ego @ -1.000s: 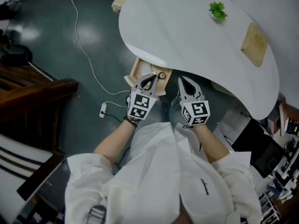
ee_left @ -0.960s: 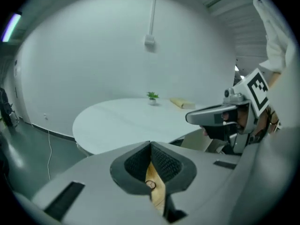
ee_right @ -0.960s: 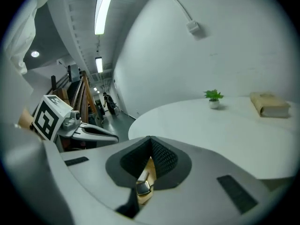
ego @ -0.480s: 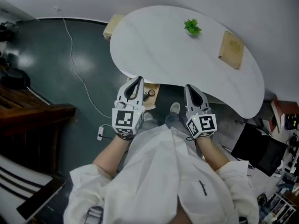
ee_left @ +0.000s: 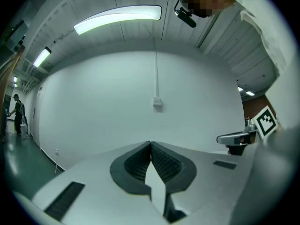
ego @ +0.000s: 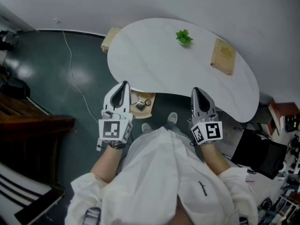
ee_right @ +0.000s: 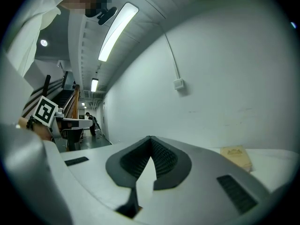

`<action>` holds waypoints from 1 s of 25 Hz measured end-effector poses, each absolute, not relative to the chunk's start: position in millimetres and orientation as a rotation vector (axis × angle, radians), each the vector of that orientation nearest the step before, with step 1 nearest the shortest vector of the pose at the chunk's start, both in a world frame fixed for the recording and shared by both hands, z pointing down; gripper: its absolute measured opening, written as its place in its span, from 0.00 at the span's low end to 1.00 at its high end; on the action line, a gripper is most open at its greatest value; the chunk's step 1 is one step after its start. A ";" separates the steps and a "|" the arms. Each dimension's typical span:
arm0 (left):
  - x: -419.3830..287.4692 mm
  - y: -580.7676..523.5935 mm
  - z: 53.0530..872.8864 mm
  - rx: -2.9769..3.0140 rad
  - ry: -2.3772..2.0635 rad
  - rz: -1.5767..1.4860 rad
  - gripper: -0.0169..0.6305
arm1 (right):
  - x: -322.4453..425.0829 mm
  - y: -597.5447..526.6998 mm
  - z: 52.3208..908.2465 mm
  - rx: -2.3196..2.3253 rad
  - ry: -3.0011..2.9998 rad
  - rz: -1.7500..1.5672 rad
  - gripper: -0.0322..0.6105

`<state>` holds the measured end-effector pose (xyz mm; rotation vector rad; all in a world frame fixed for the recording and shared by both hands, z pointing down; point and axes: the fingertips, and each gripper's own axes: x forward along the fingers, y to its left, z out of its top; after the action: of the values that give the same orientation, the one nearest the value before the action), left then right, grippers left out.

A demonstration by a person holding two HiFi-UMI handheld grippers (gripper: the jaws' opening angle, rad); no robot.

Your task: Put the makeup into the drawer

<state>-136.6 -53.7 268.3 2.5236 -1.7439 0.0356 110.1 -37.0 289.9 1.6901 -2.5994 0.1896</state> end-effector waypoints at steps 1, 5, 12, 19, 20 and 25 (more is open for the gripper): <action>-135.3 -53.1 263.9 2.534 -1.743 0.017 0.07 | 114.6 -37.0 285.1 1.702 -2.600 0.182 0.08; -133.7 -53.4 245.3 2.562 -1.771 -0.015 0.07 | 130.9 -36.2 268.1 1.759 -2.596 0.161 0.08; -133.6 -64.5 219.1 2.593 -1.799 -0.050 0.07 | 151.0 -37.5 244.6 1.838 -2.592 0.117 0.08; -124.0 -65.8 213.7 2.626 -1.774 -0.072 0.07 | 166.6 -38.4 239.3 1.906 -2.582 0.139 0.08; -123.6 -65.4 213.1 2.629 -1.773 -0.072 0.07 | 166.9 -38.3 239.5 1.907 -2.580 0.139 0.08; -121.9 -70.0 211.6 2.637 -1.755 -0.075 0.07 | 168.5 -38.6 238.6 1.912 -2.575 0.131 0.08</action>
<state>-121.9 -70.0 211.6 2.6366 -1.7555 -0.0749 168.5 -38.6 238.6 1.9123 -2.5746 0.1312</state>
